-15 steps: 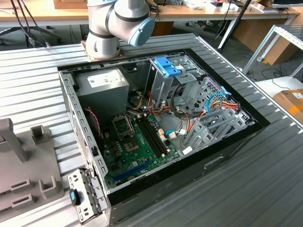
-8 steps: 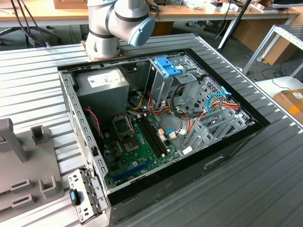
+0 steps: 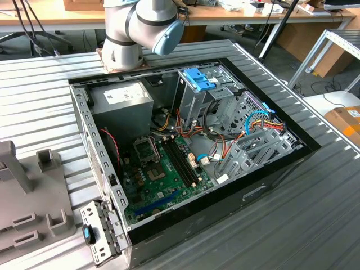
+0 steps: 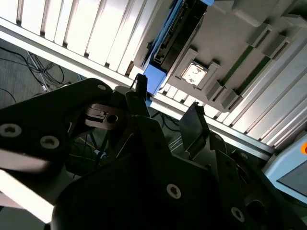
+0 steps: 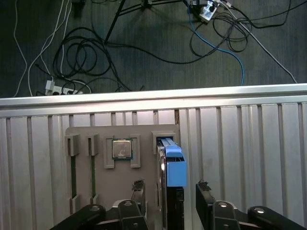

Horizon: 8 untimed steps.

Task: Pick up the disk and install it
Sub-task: 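Pick up the disk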

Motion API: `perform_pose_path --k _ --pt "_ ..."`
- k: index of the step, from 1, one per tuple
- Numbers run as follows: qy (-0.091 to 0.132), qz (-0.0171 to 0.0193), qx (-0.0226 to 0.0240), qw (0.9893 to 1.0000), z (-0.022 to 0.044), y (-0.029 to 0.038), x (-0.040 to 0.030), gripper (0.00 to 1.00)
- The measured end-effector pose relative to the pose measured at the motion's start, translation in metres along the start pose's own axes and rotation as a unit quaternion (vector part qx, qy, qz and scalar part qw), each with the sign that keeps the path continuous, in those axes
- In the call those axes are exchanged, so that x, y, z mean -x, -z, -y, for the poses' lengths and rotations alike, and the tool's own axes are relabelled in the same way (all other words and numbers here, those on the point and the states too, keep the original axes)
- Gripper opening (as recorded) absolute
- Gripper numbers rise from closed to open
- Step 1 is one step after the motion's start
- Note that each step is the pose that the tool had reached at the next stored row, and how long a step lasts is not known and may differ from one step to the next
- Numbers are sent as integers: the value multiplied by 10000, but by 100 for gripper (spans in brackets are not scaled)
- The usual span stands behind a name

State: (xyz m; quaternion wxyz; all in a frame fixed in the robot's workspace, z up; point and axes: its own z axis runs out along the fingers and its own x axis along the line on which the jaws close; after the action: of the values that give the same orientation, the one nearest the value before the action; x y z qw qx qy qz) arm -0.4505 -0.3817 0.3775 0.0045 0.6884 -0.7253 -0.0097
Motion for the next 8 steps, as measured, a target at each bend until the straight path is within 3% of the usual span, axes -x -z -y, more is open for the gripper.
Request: perform_pose_path --k 4,8 --pt "0 17 1 10000 1 -41 0 54" --pt "8 30 2 10000 4 -200 -1 54"
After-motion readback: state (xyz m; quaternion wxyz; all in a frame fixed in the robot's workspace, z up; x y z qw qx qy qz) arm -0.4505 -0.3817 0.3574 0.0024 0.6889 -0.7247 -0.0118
